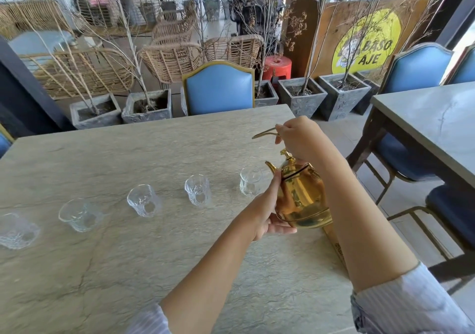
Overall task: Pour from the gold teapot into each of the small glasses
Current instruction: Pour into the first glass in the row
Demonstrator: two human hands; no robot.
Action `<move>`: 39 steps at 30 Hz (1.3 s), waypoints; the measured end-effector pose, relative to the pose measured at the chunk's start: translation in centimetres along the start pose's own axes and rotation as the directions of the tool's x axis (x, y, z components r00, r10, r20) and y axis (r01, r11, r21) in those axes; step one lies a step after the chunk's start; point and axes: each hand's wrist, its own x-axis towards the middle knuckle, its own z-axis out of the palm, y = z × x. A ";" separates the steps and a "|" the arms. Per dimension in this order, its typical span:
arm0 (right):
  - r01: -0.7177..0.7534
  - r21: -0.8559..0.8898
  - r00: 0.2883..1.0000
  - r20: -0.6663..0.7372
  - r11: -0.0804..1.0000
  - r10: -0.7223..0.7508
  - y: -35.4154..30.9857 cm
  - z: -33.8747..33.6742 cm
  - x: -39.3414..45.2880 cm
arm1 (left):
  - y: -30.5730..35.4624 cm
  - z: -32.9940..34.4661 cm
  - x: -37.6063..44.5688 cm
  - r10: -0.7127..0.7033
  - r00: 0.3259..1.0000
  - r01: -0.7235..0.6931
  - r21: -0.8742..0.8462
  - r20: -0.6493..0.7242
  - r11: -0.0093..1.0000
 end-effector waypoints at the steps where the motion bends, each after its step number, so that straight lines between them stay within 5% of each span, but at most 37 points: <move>1: 0.003 0.005 1.000 -0.007 1.000 -0.003 0.0 -0.1 -0.1 | 0.0 0.1 -0.2 0.003 1.000 -0.003 0.000 0.005 1.000; 22: 0.067 -0.015 0.994 -0.089 0.998 -0.068 1.7 1.3 0.5 | -1.1 -0.4 1.3 -0.029 0.999 0.028 0.050 0.024 0.998; 39: 0.119 0.372 0.951 -0.311 0.921 0.003 7.6 7.6 -0.8 | -2.9 -2.9 3.3 -0.077 0.991 0.075 -0.021 -0.106 0.997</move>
